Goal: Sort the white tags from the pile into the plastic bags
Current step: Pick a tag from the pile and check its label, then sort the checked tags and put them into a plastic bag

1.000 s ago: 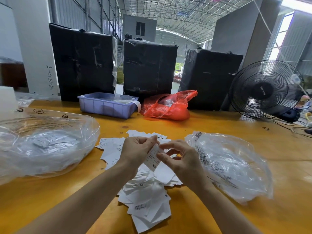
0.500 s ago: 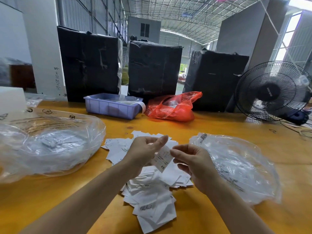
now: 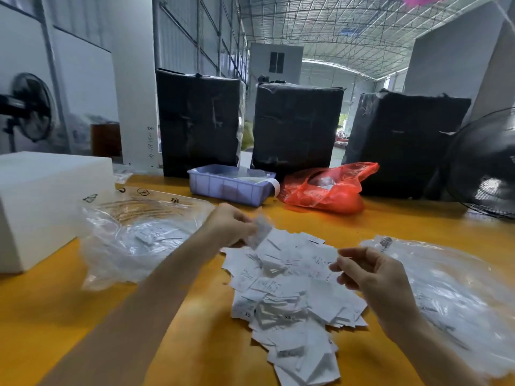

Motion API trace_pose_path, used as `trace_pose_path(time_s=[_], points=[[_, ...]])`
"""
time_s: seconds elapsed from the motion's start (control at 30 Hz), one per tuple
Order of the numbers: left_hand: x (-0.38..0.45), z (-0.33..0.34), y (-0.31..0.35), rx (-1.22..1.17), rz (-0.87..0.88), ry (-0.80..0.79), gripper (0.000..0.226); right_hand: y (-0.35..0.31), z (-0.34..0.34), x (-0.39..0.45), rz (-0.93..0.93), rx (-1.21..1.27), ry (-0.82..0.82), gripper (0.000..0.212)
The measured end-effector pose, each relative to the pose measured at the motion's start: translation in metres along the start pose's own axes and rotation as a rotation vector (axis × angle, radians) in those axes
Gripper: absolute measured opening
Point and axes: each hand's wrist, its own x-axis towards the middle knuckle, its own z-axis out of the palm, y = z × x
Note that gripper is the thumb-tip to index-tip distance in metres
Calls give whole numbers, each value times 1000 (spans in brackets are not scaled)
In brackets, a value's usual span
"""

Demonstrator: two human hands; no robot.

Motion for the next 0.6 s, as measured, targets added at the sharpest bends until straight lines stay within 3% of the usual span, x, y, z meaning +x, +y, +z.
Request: trace_pose_path(time_s=[0.1, 0.17, 0.3, 0.37, 0.43, 0.53, 0.6], points=[[13, -61, -19, 253, -12, 366, 22, -4, -6, 4, -154, -68, 114, 8], [20, -93, -40, 417, -79, 513, 20, -7, -14, 9, -274, -204, 211, 9], [26, -104, -66, 716, -213, 517, 12, -6, -47, 21, -425, -592, 427, 13], [26, -95, -70, 844, -233, 490, 9, 2, -71, 29, -308, -823, 497, 16], [27, -86, -67, 956, -229, 478, 21, 12, -94, 34, -87, -973, 497, 21], [30, -67, -54, 971, -186, 473, 44, 28, -111, 32, 206, -1129, 310, 34], [28, -48, -43, 920, -64, 451, 46, 36, -114, 29, 312, -1132, 209, 35]])
